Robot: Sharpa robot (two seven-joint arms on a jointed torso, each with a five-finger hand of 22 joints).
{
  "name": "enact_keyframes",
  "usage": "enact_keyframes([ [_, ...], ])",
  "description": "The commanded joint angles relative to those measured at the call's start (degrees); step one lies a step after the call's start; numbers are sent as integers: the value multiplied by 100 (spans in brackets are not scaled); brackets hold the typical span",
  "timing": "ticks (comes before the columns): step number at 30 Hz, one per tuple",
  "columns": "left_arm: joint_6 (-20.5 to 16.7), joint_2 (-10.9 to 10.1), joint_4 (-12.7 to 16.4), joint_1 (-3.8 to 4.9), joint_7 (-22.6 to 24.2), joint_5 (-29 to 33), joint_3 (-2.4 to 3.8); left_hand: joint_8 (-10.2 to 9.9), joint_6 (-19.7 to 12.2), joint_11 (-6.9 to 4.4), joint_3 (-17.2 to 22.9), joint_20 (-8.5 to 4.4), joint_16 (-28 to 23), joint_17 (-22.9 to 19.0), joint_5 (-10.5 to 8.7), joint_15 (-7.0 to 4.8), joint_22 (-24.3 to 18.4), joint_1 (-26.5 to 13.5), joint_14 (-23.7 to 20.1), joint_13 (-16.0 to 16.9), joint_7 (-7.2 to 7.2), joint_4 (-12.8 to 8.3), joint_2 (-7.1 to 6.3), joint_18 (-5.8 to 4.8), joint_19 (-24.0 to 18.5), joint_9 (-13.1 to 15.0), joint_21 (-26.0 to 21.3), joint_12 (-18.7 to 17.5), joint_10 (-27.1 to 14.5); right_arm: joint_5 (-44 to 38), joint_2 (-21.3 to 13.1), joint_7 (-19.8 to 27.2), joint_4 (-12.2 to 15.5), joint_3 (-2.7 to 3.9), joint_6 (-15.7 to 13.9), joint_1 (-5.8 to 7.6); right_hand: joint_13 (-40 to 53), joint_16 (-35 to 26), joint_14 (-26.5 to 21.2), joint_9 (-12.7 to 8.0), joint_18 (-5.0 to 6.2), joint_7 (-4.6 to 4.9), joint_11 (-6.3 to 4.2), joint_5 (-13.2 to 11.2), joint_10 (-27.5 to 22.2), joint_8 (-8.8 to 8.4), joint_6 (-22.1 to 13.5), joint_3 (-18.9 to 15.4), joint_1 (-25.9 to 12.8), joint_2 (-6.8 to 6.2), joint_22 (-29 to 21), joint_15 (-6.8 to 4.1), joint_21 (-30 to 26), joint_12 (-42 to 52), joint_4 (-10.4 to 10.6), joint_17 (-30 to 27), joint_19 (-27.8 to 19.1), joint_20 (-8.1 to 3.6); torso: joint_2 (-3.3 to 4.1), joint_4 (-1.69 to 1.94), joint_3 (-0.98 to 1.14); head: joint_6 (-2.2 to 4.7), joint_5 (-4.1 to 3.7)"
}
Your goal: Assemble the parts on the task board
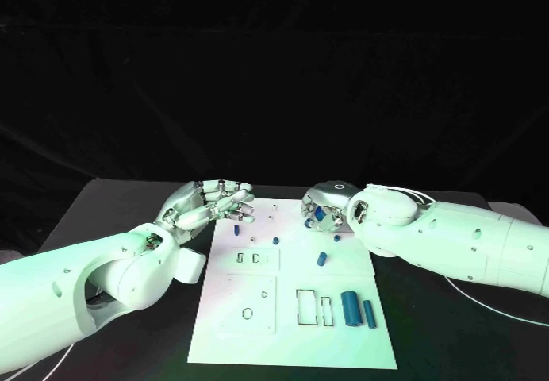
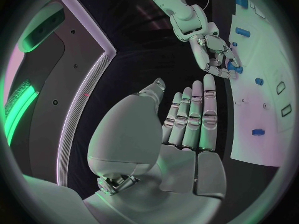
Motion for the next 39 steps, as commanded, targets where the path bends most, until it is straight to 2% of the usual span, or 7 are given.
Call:
enact_keyframes([
  [1, 107, 5, 11, 8, 17, 29, 6, -33, -14, 54, 2, 16, -26, 5, 25, 8, -6, -57, -49, 2, 144, 28, 17, 52, -35, -9, -34, -39, -2, -70, 13, -28, -26, -1, 13, -15, 9, 29, 70, 7, -44, -9, 2, 14, 44, 34, 36, 38, 0, 46, 585, 1, 28, 23, 5, 5, 90, -24, 7, 4, 1, -25, 5],
  [6, 107, -2, 11, 8, 14, 29, 6, -33, -14, 54, 2, 16, -26, 5, 25, 8, -6, -57, -49, 2, 144, 28, 17, 52, -35, -9, -34, -39, -2, -69, 23, -34, -32, -1, 43, -33, 8, 33, 70, 12, -43, -12, -1, 12, 50, 35, 38, 45, 3, 53, 582, -2, 26, 26, 6, 4, 88, -26, 7, -6, 1, -56, 14],
  [14, 118, 1, 10, 9, 11, 31, 6, -33, -14, 54, 2, 16, -26, 5, 25, 8, -6, -57, -49, 2, 144, 28, 17, 52, -35, -9, -34, -39, -2, -63, 67, -30, -76, -2, 91, -62, 8, 36, 67, 24, -44, -20, -8, -19, 72, 45, 51, 52, 2, 66, 587, -7, 28, 38, 11, -5, 90, -31, 11, -1, 3, -98, 21],
  [22, 126, 0, 7, 9, 7, 39, 6, -41, -15, 60, 9, 22, -32, 21, 24, 14, -10, -58, -55, 4, 152, 33, 35, 53, -40, -11, -37, -51, -5, -51, 93, -42, -112, -2, 11, -91, 13, 57, 59, 76, -49, -54, -41, -63, 160, 96, 124, 73, 7, 117, 614, -31, 41, 83, 27, -19, 104, -52, 18, -5, -1, -132, 37],
  [27, 130, 2, -2, 9, 5, 45, 6, -41, -15, 60, 9, 22, -32, 21, 24, 14, -10, -58, -55, 4, 152, 33, 35, 53, -40, -11, -37, -51, -5, -61, 75, -134, -113, -2, -271, -96, 42, 83, 49, 230, -64, -148, -134, -43, 377, 262, 328, 120, 111, 309, 690, -107, 78, 188, 2, -51, 144, -116, 14, -5, -3, -148, 37],
  [30, 135, 3, -7, 9, 2, 50, 6, -41, -15, 60, 9, 22, -32, 21, 24, 14, -10, -58, -55, 4, 152, 33, 35, 53, -40, -11, -37, -51, -5, -89, 60, -205, -115, -2, -504, -97, 59, 93, 45, 336, -72, -177, -174, -152, 462, 349, 389, 159, 209, 426, 730, -142, 98, 228, -63, -72, 165, -153, 16, -4, -2, -151, 37],
  [39, 139, 3, -30, 9, 4, 67, 6, -41, -15, 60, 9, 22, -32, 21, 24, 14, -10, -58, -55, 4, 152, 33, 35, 53, -40, -11, -37, -51, -5, -185, 8, -314, 3, 3, -1132, -90, 96, 106, 42, 494, -81, -193, -214, -120, 577, 460, 423, 191, 312, 500, 776, -178, 119, 287, -185, -102, 188, -191, 6, -2, -4, -124, 59],
])
